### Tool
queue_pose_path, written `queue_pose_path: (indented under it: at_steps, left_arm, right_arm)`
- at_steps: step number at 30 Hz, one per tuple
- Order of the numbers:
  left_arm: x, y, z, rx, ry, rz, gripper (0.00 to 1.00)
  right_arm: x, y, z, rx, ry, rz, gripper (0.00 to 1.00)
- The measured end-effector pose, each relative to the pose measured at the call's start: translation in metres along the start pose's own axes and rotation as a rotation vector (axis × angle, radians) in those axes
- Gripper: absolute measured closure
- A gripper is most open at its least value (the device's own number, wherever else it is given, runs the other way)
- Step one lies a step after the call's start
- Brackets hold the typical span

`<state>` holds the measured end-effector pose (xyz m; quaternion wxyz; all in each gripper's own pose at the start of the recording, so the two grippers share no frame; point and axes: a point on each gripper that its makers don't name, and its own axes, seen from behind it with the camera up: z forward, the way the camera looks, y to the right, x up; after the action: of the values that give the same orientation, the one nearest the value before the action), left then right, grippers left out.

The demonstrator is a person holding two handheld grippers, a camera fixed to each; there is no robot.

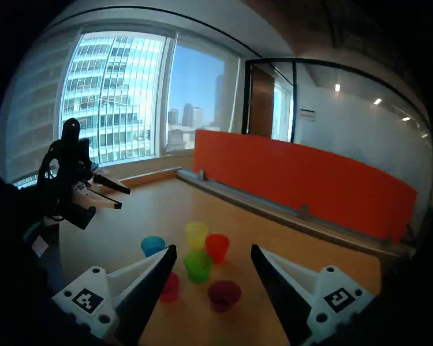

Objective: Pour water

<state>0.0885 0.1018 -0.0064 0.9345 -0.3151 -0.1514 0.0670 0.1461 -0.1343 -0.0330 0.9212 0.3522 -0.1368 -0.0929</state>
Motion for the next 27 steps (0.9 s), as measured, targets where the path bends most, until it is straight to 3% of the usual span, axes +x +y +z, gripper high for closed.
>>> queue_pose_path:
  at_steps: [27]
  left_arm:
    - [-0.089,0.004,0.039,-0.035,-0.178,0.04,0.15]
  right_arm:
    - [-0.023,0.006,0.024,0.007,-0.04,-0.001,0.0]
